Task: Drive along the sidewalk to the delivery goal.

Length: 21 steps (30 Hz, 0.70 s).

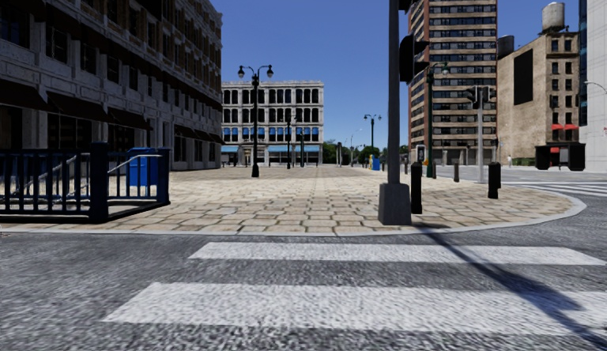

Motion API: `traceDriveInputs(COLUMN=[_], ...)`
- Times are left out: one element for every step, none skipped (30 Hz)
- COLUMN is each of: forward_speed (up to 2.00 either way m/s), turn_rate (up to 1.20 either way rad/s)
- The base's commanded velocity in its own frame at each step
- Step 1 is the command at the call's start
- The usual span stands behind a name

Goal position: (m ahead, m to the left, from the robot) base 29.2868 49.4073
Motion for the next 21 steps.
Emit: traceDriveInputs(forward_speed=[2.00, 2.00, 2.00, 2.00, 2.00, 2.00, 2.00, 2.00, 2.00, 2.00, 2.00, 2.00, 2.00, 2.00, 2.00, 2.00, 2.00, 2.00, 2.00, 2.00, 2.00], turn_rate=[0.00, 0.00, 0.00, 0.00, 0.00, 0.00, 0.00, 0.00, 0.00, 0.00, 0.00, 0.00, 0.00, 0.00, 0.00, 0.00, 0.00, 0.00, 0.00, 0.00, 0.00])
